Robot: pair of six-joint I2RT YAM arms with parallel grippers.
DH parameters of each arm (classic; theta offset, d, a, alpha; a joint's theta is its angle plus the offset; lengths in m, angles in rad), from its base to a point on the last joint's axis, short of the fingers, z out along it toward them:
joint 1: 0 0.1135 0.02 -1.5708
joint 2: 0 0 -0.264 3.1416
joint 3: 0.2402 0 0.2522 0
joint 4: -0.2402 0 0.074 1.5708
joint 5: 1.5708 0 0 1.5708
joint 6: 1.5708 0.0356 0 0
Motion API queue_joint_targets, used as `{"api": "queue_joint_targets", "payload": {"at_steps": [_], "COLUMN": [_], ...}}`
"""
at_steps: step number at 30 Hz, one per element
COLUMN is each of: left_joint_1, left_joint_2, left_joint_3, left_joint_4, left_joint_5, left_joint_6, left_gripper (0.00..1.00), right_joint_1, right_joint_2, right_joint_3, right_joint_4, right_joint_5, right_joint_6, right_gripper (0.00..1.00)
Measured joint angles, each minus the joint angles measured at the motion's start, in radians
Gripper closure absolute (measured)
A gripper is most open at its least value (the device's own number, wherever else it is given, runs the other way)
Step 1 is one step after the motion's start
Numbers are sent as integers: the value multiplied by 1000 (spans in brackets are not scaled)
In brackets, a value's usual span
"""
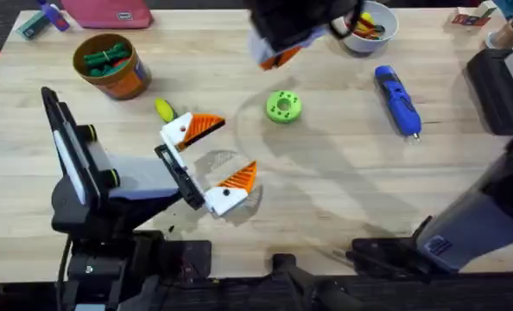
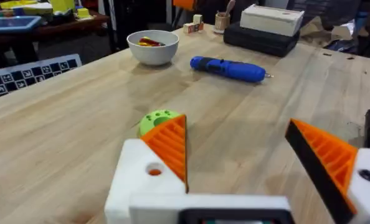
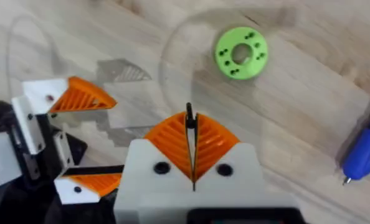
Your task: Pick up the gripper from the table and insert it into the empty holder that is missing its gripper. Then pick up a screw, insert it into the mounting hole, and use the screwdriver to tighten it. Finally, clean up the table by picking up the vegetable and placing it into the bucket.
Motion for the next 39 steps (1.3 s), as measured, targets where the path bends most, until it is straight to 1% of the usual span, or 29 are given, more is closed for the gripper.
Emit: {"api": "queue_joint_targets", "payload": {"at_steps": [3,6,11,16,21,27,33,39], "left_joint_1": [0,0,0,0,0,0,0,0], "left_joint_2": [0,0,0,0,0,0,0,0], "left_joint_3": [0,0,0,0,0,0,0,0], "left_joint_4": [0,0,0,0,0,0,0,0], "left_joint_5": [0,0,0,0,0,0,0,0], "left_joint_6": [0,0,0,0,0,0,0,0], "left_gripper": [15,16,16,15,15,15,15,15], "right_joint_1": [57,118,207,263,292,303,303,303], "right_joint_2": [43,69,75,75,76,81,104,130], "right_joint_3": [42,58,64,65,66,67,67,67], "right_joint_4": [-11,-2,26,81,87,91,111,123], "right_joint_5": [-7,-9,-22,-69,-81,-88,-88,-88], "right_joint_6": [-38,-99,-242,-392,-515,-624,-692,-717], "right_gripper": [996,996,996,996,996,996,996,996]}}
